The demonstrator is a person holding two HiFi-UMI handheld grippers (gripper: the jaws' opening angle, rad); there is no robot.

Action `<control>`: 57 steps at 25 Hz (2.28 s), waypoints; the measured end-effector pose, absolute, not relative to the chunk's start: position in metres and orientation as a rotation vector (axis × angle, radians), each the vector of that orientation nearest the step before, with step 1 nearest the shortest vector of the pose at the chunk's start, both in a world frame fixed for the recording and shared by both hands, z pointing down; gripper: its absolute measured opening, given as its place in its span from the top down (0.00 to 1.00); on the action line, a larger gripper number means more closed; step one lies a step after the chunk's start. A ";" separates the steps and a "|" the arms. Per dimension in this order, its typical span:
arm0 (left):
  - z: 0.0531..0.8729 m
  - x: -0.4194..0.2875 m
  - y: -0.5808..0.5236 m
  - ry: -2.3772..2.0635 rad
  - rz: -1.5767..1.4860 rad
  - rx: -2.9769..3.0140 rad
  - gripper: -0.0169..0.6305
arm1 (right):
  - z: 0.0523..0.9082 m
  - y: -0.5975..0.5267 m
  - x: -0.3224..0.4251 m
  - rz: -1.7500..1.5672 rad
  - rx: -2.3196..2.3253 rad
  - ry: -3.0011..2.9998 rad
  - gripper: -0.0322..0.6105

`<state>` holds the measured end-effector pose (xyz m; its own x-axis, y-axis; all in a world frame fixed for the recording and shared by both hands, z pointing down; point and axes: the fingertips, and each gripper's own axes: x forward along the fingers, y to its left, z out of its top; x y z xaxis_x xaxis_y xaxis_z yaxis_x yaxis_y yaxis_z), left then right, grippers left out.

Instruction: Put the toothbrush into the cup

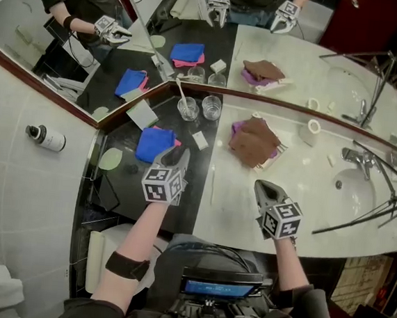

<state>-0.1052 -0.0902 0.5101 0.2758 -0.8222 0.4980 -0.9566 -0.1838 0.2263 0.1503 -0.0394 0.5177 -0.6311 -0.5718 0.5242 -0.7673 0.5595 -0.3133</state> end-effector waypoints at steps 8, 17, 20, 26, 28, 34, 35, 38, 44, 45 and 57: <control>0.532 -0.140 -0.188 -1.613 0.391 2.031 0.65 | 0.548 -0.047 0.105 0.828 1.118 -2.274 0.92; 0.576 -0.179 -0.268 -1.666 0.460 1.946 0.63 | 0.569 -0.063 0.027 0.857 1.056 -2.293 0.92; 0.589 -0.184 -0.289 -1.666 0.489 1.929 0.63 | 0.575 -0.070 0.018 0.858 1.071 -2.286 0.92; 0.605 -0.190 -0.313 -1.649 0.538 1.859 0.63 | 0.587 -0.071 0.016 0.878 1.090 -2.258 0.92; 0.605 -0.195 -0.318 -1.650 0.558 1.834 0.63 | 0.595 -0.068 0.019 0.885 1.100 -2.241 0.92; 0.609 -0.191 -0.331 -1.585 0.617 1.835 0.63 | 0.605 -0.062 0.021 0.908 1.114 -2.214 0.92; 0.611 -0.191 -0.331 -1.577 0.627 1.833 0.64 | 0.605 -0.063 0.021 0.908 1.116 -2.213 0.92; 0.612 -0.191 -0.332 -1.568 0.643 1.830 0.70 | 0.605 -0.064 0.022 0.905 1.125 -2.211 0.92; 0.609 -0.189 -0.333 -1.567 0.622 1.845 0.90 | 0.606 -0.063 0.023 0.911 1.132 -2.203 0.92; 0.608 -0.188 -0.334 -1.570 0.614 1.849 0.91 | 0.606 -0.063 0.023 0.912 1.133 -2.203 0.92; 0.582 -0.183 -0.330 -1.663 0.553 1.927 0.93 | 0.599 -0.060 0.030 0.906 1.139 -2.216 0.92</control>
